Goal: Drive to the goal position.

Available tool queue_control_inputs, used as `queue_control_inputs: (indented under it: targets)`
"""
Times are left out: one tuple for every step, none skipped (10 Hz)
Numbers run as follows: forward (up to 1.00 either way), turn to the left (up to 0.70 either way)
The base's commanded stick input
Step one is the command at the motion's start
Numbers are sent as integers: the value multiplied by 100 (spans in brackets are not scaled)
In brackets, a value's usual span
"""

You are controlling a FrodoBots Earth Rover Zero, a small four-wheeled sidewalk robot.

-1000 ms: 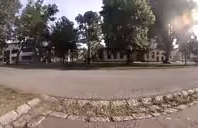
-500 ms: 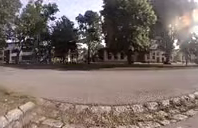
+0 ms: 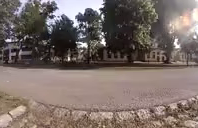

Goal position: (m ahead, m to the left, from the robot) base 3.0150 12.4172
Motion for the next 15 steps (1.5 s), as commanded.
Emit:
queue_control_inputs:
  targets:
    - [44,2]
    - [44,2]
    - [44,2]
    - [44,2]
    - [44,2]
    - [44,2]
    - [44,2]
    - [44,2]
    - [44,2]
    - [44,2]
    - [44,2]
    - [44,2]
    - [44,2]
    - [44,2]
    - [44,2]
